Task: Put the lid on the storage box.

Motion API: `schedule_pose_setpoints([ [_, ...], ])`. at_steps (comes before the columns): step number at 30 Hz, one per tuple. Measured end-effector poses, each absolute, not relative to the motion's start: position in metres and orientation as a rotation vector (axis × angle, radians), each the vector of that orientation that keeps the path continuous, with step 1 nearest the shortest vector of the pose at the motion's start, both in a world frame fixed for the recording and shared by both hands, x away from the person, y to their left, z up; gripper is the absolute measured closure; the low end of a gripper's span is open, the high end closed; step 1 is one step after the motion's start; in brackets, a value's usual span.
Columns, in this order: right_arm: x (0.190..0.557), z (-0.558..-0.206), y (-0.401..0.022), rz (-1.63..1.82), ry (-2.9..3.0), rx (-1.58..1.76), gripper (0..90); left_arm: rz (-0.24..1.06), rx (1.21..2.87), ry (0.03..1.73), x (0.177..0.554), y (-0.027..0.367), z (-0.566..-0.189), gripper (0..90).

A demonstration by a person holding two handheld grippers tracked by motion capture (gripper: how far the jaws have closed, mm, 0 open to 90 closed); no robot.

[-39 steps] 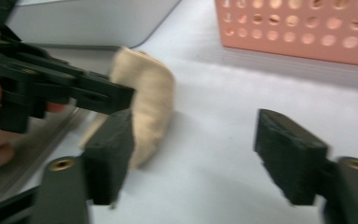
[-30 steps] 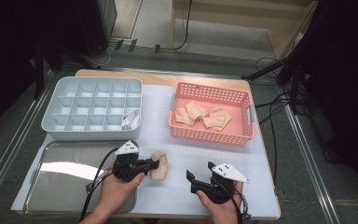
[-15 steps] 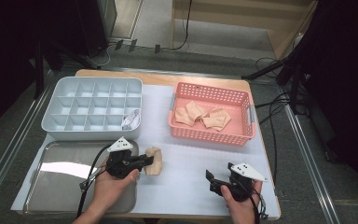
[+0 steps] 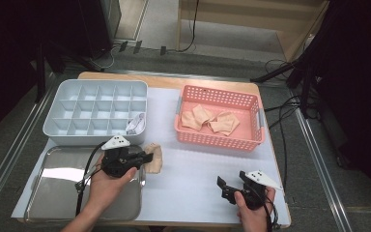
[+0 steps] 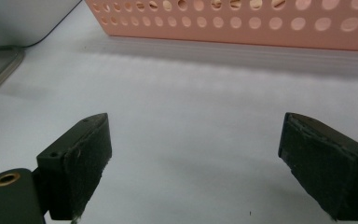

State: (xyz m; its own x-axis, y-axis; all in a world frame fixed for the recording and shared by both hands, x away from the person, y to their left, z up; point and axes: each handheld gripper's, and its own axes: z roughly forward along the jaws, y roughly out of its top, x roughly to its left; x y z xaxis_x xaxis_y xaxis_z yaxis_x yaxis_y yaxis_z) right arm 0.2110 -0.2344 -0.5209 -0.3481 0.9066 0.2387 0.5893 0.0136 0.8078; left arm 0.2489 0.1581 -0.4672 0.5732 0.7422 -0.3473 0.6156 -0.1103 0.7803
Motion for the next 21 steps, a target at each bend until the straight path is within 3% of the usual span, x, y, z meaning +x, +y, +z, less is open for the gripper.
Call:
schedule_pose_setpoints([
  [21,0.208,-0.521,-0.226,1.269,1.967,1.535,12.3,0.249,1.751,1.138,0.257,0.197,-0.442,80.3],
])
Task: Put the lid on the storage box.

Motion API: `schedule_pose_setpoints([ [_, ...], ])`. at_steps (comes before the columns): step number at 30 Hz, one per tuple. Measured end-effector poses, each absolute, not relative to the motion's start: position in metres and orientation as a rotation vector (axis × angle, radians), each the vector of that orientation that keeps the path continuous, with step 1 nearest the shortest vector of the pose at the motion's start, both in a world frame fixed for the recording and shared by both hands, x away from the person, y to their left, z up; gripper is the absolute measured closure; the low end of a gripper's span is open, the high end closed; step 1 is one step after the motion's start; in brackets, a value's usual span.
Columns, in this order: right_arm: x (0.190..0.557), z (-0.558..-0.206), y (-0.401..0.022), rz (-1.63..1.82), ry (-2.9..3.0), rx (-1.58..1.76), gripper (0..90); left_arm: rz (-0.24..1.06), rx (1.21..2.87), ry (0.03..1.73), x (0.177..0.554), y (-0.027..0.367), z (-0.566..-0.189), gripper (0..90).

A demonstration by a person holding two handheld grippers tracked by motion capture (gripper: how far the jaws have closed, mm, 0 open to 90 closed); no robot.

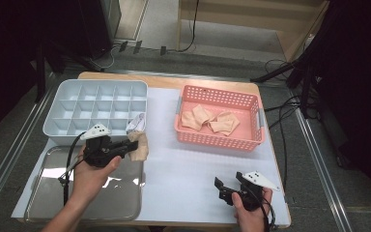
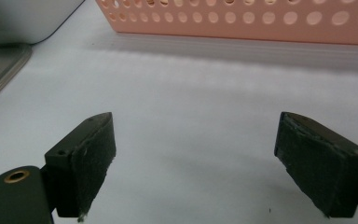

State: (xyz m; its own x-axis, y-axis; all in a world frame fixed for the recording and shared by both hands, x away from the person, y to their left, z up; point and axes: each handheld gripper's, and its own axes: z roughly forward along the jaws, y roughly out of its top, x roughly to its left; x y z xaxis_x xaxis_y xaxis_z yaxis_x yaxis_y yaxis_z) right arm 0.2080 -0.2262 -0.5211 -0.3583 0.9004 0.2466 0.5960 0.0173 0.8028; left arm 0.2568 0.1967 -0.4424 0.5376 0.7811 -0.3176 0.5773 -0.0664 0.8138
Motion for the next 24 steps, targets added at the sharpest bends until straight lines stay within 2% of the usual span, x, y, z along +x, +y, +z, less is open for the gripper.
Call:
schedule_pose_setpoints([
  [24,0.208,-0.521,-0.222,1.276,2.003,1.552,9.2,0.308,1.676,1.186,0.270,0.230,-0.428,80.3],
])
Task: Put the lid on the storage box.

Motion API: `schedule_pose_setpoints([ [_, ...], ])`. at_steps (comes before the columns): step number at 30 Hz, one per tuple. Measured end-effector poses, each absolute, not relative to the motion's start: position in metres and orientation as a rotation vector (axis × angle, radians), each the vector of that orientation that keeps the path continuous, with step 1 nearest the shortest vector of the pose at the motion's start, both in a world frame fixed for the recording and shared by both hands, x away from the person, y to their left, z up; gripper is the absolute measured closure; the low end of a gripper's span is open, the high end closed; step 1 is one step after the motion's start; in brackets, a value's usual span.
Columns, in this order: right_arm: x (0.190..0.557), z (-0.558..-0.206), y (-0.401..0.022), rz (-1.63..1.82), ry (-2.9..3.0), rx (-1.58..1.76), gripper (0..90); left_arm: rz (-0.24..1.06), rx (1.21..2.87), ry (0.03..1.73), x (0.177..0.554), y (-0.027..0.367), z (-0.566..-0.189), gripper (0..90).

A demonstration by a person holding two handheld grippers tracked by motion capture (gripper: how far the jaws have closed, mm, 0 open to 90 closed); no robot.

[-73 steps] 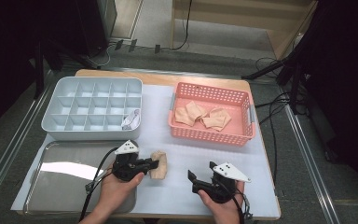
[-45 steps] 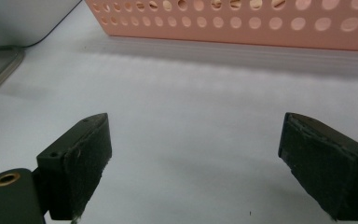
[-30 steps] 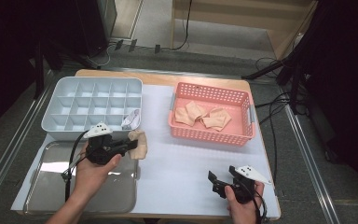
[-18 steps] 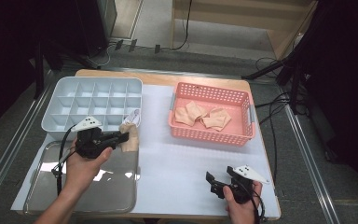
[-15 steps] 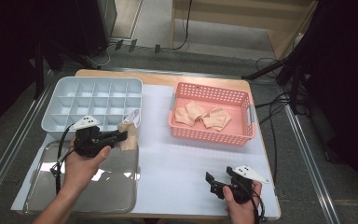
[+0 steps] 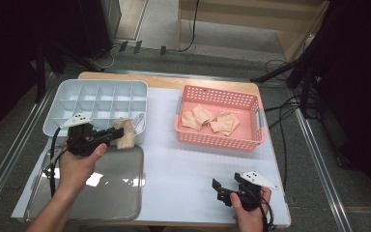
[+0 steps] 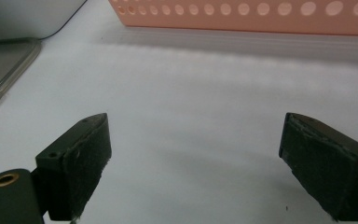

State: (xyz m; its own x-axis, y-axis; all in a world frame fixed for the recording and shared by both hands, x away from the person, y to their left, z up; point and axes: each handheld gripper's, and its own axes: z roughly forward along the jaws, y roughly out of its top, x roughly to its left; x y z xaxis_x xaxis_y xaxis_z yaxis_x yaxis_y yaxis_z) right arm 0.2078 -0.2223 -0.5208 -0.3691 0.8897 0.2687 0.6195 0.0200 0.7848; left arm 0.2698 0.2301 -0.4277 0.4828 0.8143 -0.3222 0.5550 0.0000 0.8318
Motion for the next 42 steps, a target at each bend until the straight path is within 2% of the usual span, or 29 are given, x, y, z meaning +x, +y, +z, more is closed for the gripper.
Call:
schedule_pose_setpoints([
  [17,0.208,-0.522,-0.222,1.272,2.004,1.558,9.6,0.399,1.667,1.261,0.293,0.248,-0.428,80.2],
  [33,0.208,-0.524,-0.223,1.270,2.005,1.562,10.1,0.494,1.693,1.362,0.324,0.253,-0.451,80.0],
  [37,0.208,-0.524,-0.223,1.269,2.006,1.567,10.2,0.539,1.736,1.385,0.330,0.250,-0.460,80.0],
  [42,0.208,-0.525,-0.222,1.265,2.010,1.569,10.6,0.534,1.773,1.393,0.334,0.246,-0.466,79.8],
])
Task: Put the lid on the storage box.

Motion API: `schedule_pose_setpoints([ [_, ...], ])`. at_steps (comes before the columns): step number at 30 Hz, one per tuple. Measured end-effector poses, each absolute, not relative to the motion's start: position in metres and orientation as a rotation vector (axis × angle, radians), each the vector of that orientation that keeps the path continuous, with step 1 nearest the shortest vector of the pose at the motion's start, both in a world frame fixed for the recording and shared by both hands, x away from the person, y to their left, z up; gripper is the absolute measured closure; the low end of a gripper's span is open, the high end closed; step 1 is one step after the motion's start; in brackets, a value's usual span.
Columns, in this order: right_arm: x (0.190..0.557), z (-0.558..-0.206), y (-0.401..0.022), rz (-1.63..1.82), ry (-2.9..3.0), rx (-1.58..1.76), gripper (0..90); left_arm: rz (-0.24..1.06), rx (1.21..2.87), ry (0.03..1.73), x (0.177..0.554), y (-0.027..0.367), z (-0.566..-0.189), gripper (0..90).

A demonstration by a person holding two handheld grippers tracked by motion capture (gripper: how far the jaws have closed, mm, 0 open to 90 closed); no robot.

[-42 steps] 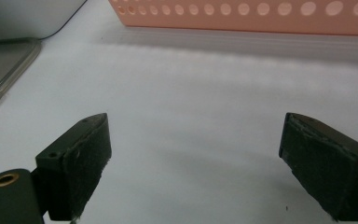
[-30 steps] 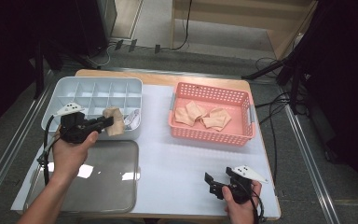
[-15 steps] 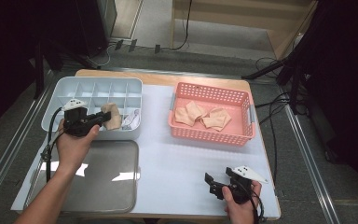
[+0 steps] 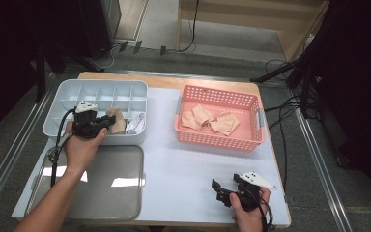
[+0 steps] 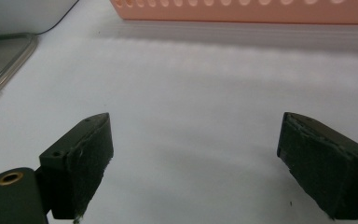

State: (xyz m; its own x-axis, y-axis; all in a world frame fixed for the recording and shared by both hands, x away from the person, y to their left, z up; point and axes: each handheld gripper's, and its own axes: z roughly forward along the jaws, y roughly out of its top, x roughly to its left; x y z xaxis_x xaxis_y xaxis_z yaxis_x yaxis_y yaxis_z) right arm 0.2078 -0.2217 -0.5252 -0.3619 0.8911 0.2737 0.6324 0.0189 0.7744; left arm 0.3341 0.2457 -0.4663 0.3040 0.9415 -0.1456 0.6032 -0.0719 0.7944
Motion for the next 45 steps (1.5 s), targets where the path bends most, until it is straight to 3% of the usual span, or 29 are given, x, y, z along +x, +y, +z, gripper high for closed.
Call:
schedule_pose_setpoints([
  [9,0.209,-0.526,-0.222,1.259,2.007,1.574,10.9,0.488,1.805,1.396,0.334,0.242,-0.470,75.3],
  [14,0.210,-0.527,-0.225,1.306,1.992,1.610,11.1,0.455,1.783,1.463,0.342,0.243,-0.466,50.3],
  [17,0.211,-0.528,-0.226,1.325,1.989,1.624,11.3,0.462,1.757,1.482,0.345,0.243,-0.461,42.7],
  [19,0.212,-0.528,-0.225,1.333,1.993,1.629,11.3,0.457,1.761,1.474,0.347,0.241,-0.459,47.5],
  [21,0.212,-0.529,-0.225,1.331,1.996,1.631,11.3,0.466,1.774,1.440,0.345,0.238,-0.459,68.5],
  [24,0.212,-0.530,-0.225,1.328,1.998,1.631,11.5,0.412,1.809,1.436,0.346,0.233,-0.462,81.1],
  [31,0.212,-0.530,-0.224,1.316,1.996,1.635,11.9,0.319,1.801,1.490,0.348,0.239,-0.466,81.1],
  [35,0.213,-0.530,-0.225,1.318,1.989,1.641,11.9,0.390,1.720,1.488,0.344,0.241,-0.456,61.2],
  [37,0.213,-0.531,-0.225,1.321,1.986,1.640,11.9,0.427,1.729,1.477,0.348,0.240,-0.450,58.1],
  [39,0.213,-0.531,-0.225,1.315,1.985,1.645,11.9,0.447,1.776,1.481,0.351,0.236,-0.451,62.8],
  [43,0.212,-0.531,-0.224,1.308,1.991,1.639,11.9,0.410,1.830,1.495,0.353,0.231,-0.461,83.8],
  [45,0.212,-0.531,-0.224,1.307,1.990,1.639,12.0,0.388,1.831,1.502,0.354,0.232,-0.463,86.1],
])
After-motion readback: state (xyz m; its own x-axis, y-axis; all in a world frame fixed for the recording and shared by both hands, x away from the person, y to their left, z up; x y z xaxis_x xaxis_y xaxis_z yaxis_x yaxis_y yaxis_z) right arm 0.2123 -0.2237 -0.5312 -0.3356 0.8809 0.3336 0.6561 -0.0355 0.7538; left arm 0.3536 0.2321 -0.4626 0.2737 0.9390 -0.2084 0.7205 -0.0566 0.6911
